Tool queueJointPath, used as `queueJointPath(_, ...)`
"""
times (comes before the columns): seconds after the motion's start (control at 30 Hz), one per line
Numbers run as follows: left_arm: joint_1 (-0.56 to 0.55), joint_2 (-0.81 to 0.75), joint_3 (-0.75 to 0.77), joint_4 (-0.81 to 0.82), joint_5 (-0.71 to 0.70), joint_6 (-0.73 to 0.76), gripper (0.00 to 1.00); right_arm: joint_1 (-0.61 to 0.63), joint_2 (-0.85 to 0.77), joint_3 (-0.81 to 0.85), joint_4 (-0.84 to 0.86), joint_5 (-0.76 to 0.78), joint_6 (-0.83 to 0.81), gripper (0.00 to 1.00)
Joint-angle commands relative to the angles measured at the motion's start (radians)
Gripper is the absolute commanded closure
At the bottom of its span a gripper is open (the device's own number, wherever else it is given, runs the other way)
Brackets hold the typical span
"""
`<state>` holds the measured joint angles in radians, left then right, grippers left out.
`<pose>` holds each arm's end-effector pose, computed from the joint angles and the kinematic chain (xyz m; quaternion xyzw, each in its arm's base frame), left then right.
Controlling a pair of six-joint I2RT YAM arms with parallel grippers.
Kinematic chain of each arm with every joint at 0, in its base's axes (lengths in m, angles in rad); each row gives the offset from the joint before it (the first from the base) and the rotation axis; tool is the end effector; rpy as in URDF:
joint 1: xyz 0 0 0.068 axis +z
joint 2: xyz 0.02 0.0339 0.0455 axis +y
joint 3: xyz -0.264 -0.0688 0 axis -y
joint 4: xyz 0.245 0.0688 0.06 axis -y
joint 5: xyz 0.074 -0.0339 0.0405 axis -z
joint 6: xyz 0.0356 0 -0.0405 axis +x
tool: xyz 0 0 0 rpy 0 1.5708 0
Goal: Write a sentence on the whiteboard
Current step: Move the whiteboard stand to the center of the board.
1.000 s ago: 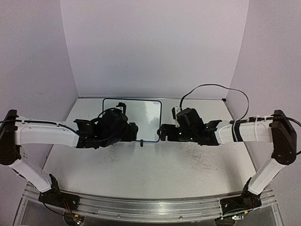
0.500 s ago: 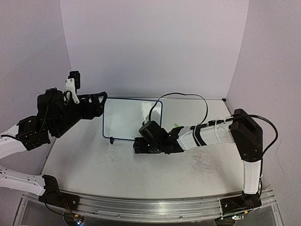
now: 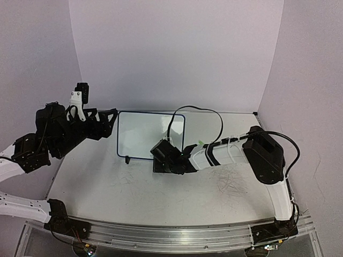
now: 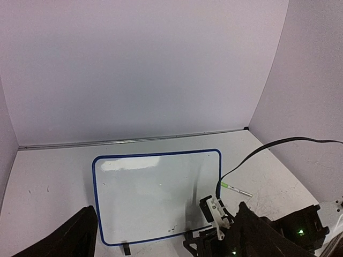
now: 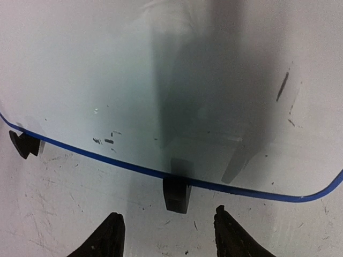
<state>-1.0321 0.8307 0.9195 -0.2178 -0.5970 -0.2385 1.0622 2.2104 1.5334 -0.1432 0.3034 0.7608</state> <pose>0.1112 -0.1470 0.3766 0.0984 0.7372 -0.1966 0.6389 0.2429 0.4139 0.1396 -0.0833 0.9176 0.2003 0.3331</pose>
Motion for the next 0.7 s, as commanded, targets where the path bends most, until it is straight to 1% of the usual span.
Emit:
queueJointPath(0.0, 0.003, -0.054, -0.003, -0.014, 0.0, 0.012, 0.1, -0.001, 0.053, 0.083, -0.02, 0.087, -0.006, 0.5)
queueJointPath(0.2, 0.003, -0.087, -0.003, -0.03, 0.0, 0.001, 0.09, -0.001, 0.078, 0.115, -0.031, 0.117, -0.014, 0.6)
queueJointPath(0.33, 0.003, -0.093, 0.001, -0.043, -0.001, -0.005, 0.09, -0.002, 0.075, 0.11, -0.036, 0.141, -0.028, 0.75)
queueJointPath(0.4, 0.003, -0.093, 0.006, -0.051, 0.0, -0.008, 0.08, -0.004, 0.074, 0.109, -0.039, 0.142, -0.051, 0.81)
queueJointPath(0.53, 0.003, -0.091, 0.012, -0.059, -0.005, -0.019, 0.07, -0.021, 0.073, 0.093, -0.039, 0.11, -0.089, 0.88)
queueJointPath(0.67, 0.003, -0.075, 0.024, -0.062, -0.008, -0.03, 0.06, -0.037, 0.038, 0.041, -0.033, 0.094, -0.13, 0.95)
